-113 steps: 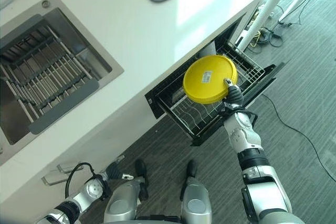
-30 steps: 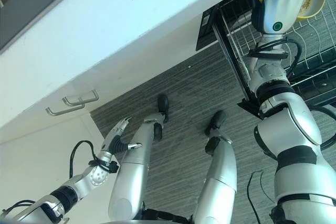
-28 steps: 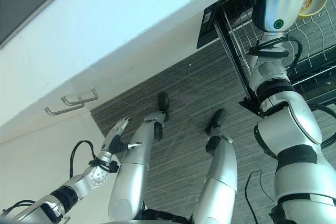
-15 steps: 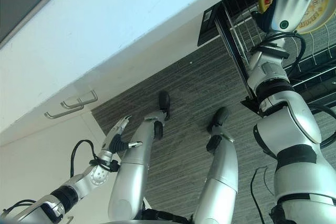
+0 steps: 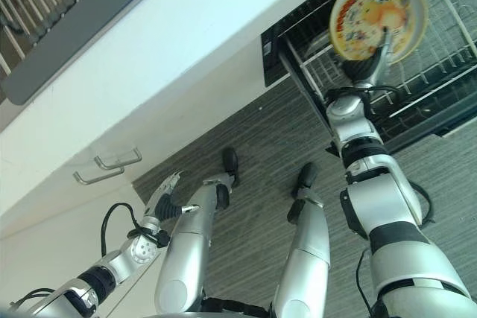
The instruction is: Place the dishes in the dishwasher.
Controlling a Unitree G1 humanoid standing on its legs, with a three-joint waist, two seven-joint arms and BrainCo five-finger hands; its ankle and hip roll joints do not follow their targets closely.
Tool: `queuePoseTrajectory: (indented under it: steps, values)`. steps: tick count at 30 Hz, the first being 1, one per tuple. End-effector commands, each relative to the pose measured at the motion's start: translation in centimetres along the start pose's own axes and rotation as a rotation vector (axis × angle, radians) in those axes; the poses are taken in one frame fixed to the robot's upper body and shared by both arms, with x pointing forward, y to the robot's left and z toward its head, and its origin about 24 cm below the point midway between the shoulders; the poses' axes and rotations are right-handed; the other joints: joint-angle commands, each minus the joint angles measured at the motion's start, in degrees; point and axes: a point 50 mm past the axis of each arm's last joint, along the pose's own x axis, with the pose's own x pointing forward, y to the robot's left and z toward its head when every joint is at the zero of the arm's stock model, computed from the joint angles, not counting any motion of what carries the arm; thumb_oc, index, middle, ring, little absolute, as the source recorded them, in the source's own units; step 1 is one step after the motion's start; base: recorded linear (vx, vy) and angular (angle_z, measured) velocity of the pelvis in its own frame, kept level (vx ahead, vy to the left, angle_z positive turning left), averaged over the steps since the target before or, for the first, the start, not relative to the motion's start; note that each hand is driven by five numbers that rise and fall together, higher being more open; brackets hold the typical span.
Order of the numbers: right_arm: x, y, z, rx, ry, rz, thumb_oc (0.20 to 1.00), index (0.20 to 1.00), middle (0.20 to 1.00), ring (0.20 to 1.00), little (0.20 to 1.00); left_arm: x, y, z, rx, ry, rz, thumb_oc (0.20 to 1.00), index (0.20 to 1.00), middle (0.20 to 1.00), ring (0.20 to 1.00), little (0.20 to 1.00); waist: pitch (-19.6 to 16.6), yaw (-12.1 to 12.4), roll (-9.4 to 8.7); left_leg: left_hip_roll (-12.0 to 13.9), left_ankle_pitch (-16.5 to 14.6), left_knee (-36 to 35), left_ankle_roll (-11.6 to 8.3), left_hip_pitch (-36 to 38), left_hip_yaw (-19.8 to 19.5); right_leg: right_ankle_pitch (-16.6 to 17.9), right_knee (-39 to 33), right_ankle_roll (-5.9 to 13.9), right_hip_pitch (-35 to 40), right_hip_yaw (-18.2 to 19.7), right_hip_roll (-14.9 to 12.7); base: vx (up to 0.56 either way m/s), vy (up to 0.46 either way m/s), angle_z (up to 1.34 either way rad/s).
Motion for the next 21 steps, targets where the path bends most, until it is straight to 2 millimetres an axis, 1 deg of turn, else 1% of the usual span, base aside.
queuePoseTrajectory:
  steps: [1,3,4,8,9,11,12,13,14,17,19,20,21]
  values:
    - [0.7,-2.2,0.9,0.054,-0.101,-0.069,1.000,1.000,1.000,1.000,1.000,-2.0,-2.4,-0.6,-0.036,0.059,-0.076,1.000,1.000,1.000,1.000,1.000,-1.4,1.7,2.16,-1.3,-2.3,-6.3,-2.52,4.8,-1.5,-11.8,11.6,-1.50,1.3,-2.4,1.5,-0.04,-0.003,-0.01]
    - [-0.1,-1.9,0.0,0.088,-0.103,-0.070,1.000,1.000,1.000,1.000,1.000,-2.3,-2.6,-1.3,-0.031,0.101,-0.086,1.000,1.000,1.000,1.000,1.000,-1.4,1.0,1.35,-1.1,-3.1,-6.7,-2.56,10.3,-0.6,-12.0,10.4,-1.27,6.4,-2.4,1.4,-0.05,-0.013,0.00]
    - [-0.3,-1.7,-0.1,0.097,-0.110,-0.070,1.000,1.000,1.000,1.000,1.000,-2.3,-2.7,-1.4,-0.029,0.109,-0.090,1.000,1.000,1.000,1.000,1.000,-1.4,0.9,1.26,-1.1,-3.2,-7.0,-2.56,11.4,-0.5,-12.0,10.0,-1.22,7.5,-2.3,1.4,-0.05,-0.015,-0.05]
    - [-2.2,0.3,-1.3,0.107,-0.117,0.017,1.000,1.000,1.000,1.000,1.000,-2.7,-2.9,-2.6,-0.015,0.190,-0.140,1.000,1.000,1.000,1.000,1.000,-1.4,0.0,0.12,-1.4,-3.9,-8.4,-2.85,20.9,-0.3,-12.2,7.3,-0.99,16.9,-2.2,1.3,-0.01,-0.037,-0.12]
    - [-2.8,0.9,-1.7,0.116,-0.110,0.040,1.000,1.000,1.000,1.000,1.000,-3.0,-3.1,-3.0,-0.010,0.214,-0.163,1.000,1.000,1.000,1.000,1.000,-1.4,-0.2,-0.27,-1.6,-3.9,-9.6,-3.04,24.9,-0.3,-12.0,5.5,-0.84,20.8,-2.4,1.2,0.04,-0.070,-0.01]
    - [-3.6,1.5,-2.2,0.123,-0.112,0.062,1.000,1.000,1.000,1.000,1.000,-3.5,-3.5,-3.5,-0.003,0.231,-0.180,1.000,1.000,1.000,1.000,1.000,-1.4,-0.5,-0.63,-1.6,-3.7,-11.4,-3.30,29.2,-0.3,-11.6,3.2,-0.53,25.1,-2.7,1.2,0.05,-0.064,-0.02]
    - [-4.0,1.6,-2.6,0.133,-0.105,0.066,1.000,1.000,1.000,1.000,1.000,-4.0,-3.8,-3.8,0.006,0.246,-0.199,1.000,1.000,1.000,1.000,1.000,-2.2,-0.5,-0.89,-1.6,-3.6,-12.7,-3.49,31.8,-0.3,-11.3,1.5,-0.45,27.9,-2.9,1.3,0.05,-0.052,0.04]
    - [-4.2,1.7,-2.8,0.146,-0.093,0.062,1.000,1.000,1.000,1.000,1.000,-4.4,-4.1,-3.9,0.011,0.254,-0.208,1.000,1.000,1.000,1.000,1.000,-3.0,-0.6,-1.05,-1.6,-3.6,-13.4,-3.60,32.8,-0.3,-11.2,0.5,-0.39,29.0,-3.1,1.4,0.09,-0.055,0.06]
    - [-4.7,1.9,-3.5,0.176,-0.054,0.057,1.000,1.000,1.000,1.000,1.000,-4.9,-4.5,-4.3,0.017,0.279,-0.230,1.000,1.000,1.000,1.000,1.000,-4.9,-0.8,-1.38,-1.6,-3.7,-14.7,-3.80,34.8,-0.1,-11.0,-1.4,-0.26,31.2,-3.3,1.6,0.06,-0.042,0.03]
    - [-5.8,2.2,-4.7,0.261,0.012,0.036,1.000,1.000,1.000,1.000,1.000,-5.7,-5.0,-4.9,0.005,0.339,-0.253,1.000,1.000,1.000,1.000,1.000,-7.6,-1.4,-1.84,-1.5,-3.6,-17.6,-3.96,38.3,0.3,-10.5,-4.9,0.03,34.7,-3.3,2.1,0.07,-0.019,0.01]
    - [-6.9,2.5,-5.6,0.348,0.073,0.020,1.000,1.000,1.000,1.000,1.000,-6.5,-5.4,-5.6,-0.005,0.401,-0.280,1.000,1.000,1.000,1.000,1.000,-10.1,-2.1,-2.39,-1.5,-3.4,-20.3,-4.12,41.4,0.6,-9.8,-8.4,0.40,37.8,-3.0,2.9,0.08,0.003,-0.03]
    - [-7.5,2.5,-6.0,0.418,0.099,-0.002,1.000,1.000,1.000,1.000,1.000,-7.3,-5.6,-6.3,-0.004,0.456,-0.294,1.000,1.000,1.000,1.000,1.000,-11.9,-2.7,-2.57,-1.1,-2.0,-22.1,-3.88,42.6,1.4,-8.2,-10.6,0.18,38.9,-3.1,3.7,0.07,0.019,-0.08]
    - [-7.8,2.3,-6.2,0.444,0.103,-0.013,1.000,1.000,1.000,1.000,1.000,-7.7,-5.6,-6.7,0.002,0.493,-0.296,1.000,1.000,1.000,1.000,1.000,-12.7,-3.2,-2.85,-0.9,-2.0,-22.5,-3.98,43.3,1.7,-8.2,-11.0,0.28,39.4,-2.8,4.1,0.08,0.032,-0.11]
